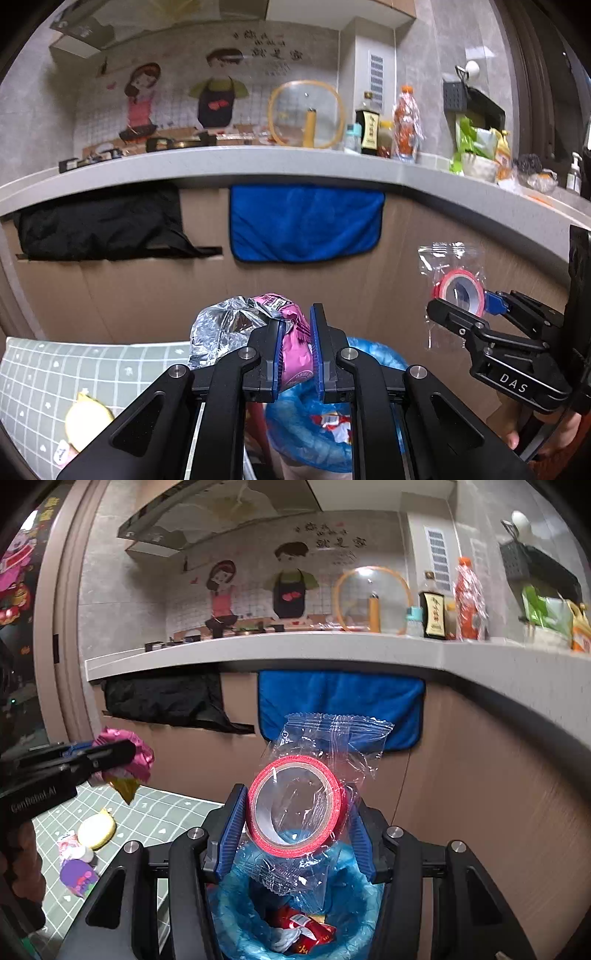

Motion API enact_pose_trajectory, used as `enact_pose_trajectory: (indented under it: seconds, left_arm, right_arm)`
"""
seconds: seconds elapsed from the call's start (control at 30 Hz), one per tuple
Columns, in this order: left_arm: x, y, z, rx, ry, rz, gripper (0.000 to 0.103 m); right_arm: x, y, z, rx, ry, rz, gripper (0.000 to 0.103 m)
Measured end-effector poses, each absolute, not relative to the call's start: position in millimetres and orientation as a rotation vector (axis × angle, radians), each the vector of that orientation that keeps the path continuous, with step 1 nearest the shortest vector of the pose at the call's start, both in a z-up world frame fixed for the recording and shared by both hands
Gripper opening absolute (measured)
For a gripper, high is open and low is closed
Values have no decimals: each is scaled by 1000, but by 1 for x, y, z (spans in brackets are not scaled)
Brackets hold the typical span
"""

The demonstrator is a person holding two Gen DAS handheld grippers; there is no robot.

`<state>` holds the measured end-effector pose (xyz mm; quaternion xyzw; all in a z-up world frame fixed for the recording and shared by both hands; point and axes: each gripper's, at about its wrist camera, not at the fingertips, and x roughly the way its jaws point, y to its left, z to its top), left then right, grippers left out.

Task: Collect trash
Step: 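Carry the foil wrapper with the left gripper while the right gripper carries the tape roll to the bin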

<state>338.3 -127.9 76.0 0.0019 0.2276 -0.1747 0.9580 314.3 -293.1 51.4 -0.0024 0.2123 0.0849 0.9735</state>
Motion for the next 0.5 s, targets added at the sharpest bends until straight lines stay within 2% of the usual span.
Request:
enact_pose_trajectory:
  seconds: [0.5]
  left_arm:
    - [360, -150, 27, -29, 591, -431, 14]
  right_arm:
    - [332, -310, 17, 34, 498, 167, 49]
